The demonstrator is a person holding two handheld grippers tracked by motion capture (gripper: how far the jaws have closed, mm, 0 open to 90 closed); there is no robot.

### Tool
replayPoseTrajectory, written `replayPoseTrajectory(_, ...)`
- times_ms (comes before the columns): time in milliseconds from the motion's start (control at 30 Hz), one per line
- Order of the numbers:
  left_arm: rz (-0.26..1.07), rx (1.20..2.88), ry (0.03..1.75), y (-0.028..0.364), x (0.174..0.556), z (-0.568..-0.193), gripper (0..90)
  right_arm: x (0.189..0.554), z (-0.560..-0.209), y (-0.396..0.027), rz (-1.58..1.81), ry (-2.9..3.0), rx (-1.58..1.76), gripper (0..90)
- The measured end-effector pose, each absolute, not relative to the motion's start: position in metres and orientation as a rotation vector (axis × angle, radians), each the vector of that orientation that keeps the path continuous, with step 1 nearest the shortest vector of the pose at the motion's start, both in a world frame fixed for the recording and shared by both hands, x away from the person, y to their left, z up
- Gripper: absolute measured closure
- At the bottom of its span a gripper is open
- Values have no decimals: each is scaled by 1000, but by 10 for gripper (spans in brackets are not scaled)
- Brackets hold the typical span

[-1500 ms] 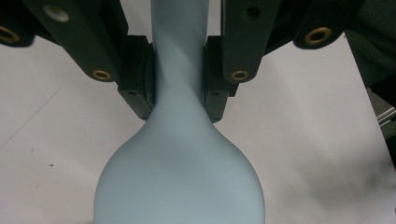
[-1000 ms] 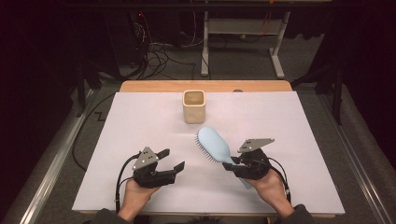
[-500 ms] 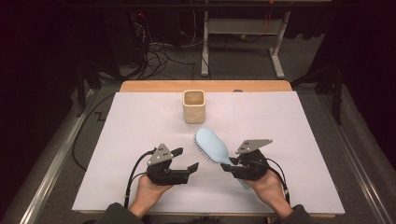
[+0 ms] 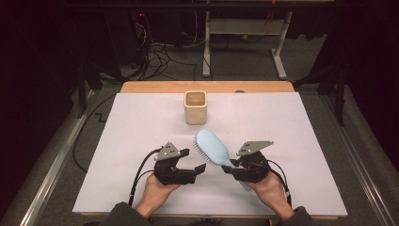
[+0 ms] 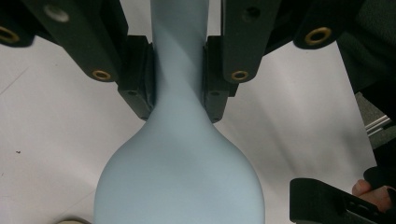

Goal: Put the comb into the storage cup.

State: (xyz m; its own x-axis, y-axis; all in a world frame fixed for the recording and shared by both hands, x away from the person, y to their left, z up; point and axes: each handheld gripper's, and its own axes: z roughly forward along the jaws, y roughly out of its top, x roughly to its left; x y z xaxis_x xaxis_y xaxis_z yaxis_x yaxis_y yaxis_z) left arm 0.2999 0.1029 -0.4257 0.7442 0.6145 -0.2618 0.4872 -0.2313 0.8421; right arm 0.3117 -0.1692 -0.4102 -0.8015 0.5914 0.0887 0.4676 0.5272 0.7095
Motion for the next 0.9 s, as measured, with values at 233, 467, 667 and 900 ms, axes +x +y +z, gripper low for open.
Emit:
replayPoseTrajectory(233,164,1891,819,94,302,-420,168,311,-411,-168,1118,2597,895,701)
replayPoseTrajectory(467,147,1889,823,86,305,-419,167,311,-410,-167,1125,2595,883,701)
replayPoseTrajectory(667,124,1881,830,81,307,-417,164,310,-411,-165,1112,2587,879,701)
replayPoseTrajectory(900,121,1884,835,76,309,-416,161,309,-410,-164,1122,2575,864,701)
